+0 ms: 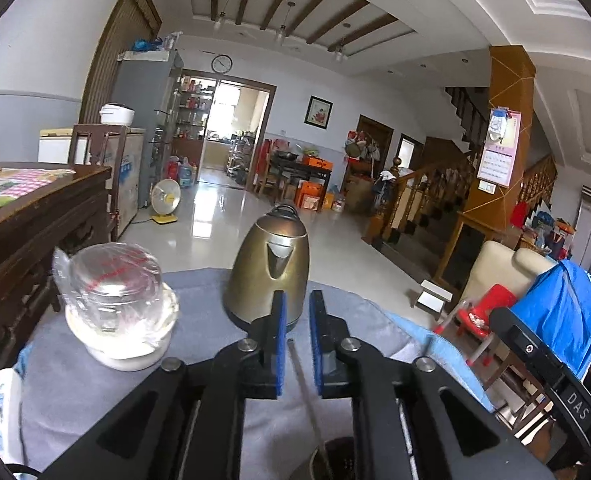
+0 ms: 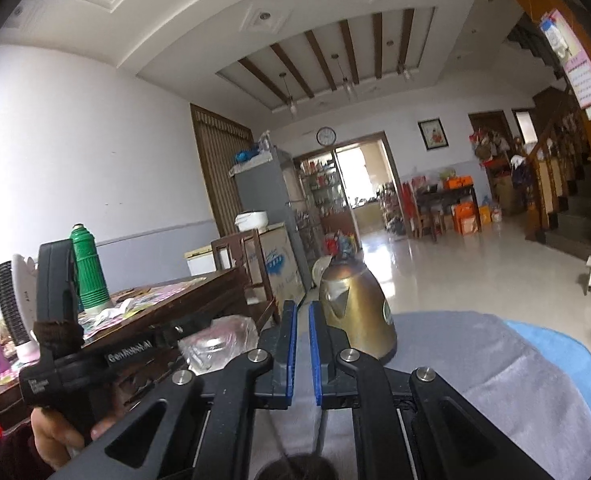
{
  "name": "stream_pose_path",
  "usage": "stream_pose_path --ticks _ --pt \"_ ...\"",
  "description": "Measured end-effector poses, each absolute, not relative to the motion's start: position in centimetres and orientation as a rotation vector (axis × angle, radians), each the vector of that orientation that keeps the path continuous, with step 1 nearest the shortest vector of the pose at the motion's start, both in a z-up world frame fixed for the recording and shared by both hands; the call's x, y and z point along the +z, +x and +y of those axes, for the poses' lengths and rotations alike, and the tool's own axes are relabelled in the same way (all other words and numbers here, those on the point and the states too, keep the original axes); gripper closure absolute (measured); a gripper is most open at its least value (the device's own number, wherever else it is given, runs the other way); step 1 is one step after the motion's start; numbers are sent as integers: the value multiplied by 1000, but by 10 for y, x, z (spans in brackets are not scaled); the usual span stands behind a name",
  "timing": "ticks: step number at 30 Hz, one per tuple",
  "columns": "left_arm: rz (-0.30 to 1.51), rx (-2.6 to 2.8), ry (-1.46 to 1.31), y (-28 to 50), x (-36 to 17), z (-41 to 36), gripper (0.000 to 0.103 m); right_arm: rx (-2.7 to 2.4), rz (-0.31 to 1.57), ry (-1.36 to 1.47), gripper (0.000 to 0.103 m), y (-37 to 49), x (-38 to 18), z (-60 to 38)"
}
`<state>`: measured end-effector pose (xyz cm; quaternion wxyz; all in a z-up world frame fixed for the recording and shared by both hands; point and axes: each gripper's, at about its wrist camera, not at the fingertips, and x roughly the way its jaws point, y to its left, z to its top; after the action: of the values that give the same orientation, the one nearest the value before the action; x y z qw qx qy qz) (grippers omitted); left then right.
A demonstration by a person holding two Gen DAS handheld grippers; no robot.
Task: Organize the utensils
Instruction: 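Open both tools to drop the chopsticks into the grey cup, then move both tools back toward the chopsticks lying beside the cup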
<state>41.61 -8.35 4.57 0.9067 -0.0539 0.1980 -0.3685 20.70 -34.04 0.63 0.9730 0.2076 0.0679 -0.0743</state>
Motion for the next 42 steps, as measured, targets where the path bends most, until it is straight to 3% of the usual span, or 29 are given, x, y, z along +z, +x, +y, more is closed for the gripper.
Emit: stream_pose_path --ticks 4,5,8,9,10,19,28,36,42 --pt "373 -694 -139 396 60 -53 61 -166 122 454 94 177 14 -347" --pt "370 -673 -149 391 62 -45 59 -167 116 463 92 172 17 -348" --pt "384 -605 -185 371 63 -17 51 -183 89 483 65 146 26 -351" --pt "392 -574 -187 363 61 -8 47 -195 77 484 47 135 27 -351" --pt "394 -556 -187 357 59 -2 47 -205 64 485 41 125 29 -351" --pt "531 -438 -223 284 12 34 42 -244 78 464 41 61 23 -350" --pt "703 -393 -76 239 -30 5 38 -200 321 558 44 57 -24 -362" --pt "857 -381 -49 230 -82 -13 38 -68 586 633 63 67 -101 -353" --pt "932 -367 15 228 -105 -35 38 -5 675 666 63 82 -131 -338"
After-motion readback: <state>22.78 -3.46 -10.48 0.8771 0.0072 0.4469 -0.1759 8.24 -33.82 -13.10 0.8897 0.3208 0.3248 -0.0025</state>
